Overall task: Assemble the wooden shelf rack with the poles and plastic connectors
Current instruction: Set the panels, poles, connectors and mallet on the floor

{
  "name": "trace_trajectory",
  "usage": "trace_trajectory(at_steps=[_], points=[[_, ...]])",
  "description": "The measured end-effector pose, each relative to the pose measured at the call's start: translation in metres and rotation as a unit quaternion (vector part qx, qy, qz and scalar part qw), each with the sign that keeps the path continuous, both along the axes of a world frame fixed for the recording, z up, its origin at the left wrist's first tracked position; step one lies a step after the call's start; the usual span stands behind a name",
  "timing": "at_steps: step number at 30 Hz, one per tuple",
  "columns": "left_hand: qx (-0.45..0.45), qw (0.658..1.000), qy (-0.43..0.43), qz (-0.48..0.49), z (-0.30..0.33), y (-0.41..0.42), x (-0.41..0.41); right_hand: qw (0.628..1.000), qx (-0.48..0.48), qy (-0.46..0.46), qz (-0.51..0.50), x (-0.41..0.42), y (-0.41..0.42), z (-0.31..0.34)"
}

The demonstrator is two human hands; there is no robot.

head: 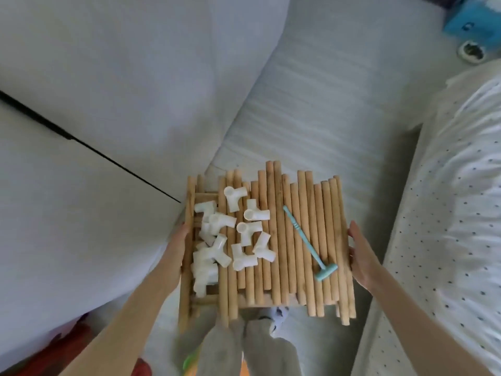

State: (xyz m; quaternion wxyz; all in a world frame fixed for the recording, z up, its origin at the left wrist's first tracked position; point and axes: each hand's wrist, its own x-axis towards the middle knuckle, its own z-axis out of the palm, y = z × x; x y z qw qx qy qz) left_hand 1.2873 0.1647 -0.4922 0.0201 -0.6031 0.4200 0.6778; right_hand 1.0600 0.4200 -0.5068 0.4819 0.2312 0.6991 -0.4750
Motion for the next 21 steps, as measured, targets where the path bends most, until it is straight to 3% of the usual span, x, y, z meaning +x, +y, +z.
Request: trace_trajectory(at_steps=[6, 14, 21], points=[[0.037, 0.997, -0.028, -0.060, -0.168, 0.006, -0.048, 0.996, 0.047, -0.007, -0.078, -0.010, 0.033, -0.167], [0.006, 0.990, -0.073, -0.121, -0.402, 0.025, -0.074, 0.991, 0.058, -0.003, -0.120, -0.015, 0.074, -0.395], [0.003, 0.986, -0.055, -0.154, -0.513, 0.033, -0.099, 0.990, 0.058, 0.011, -0.126, -0.023, 0.090, -0.509]])
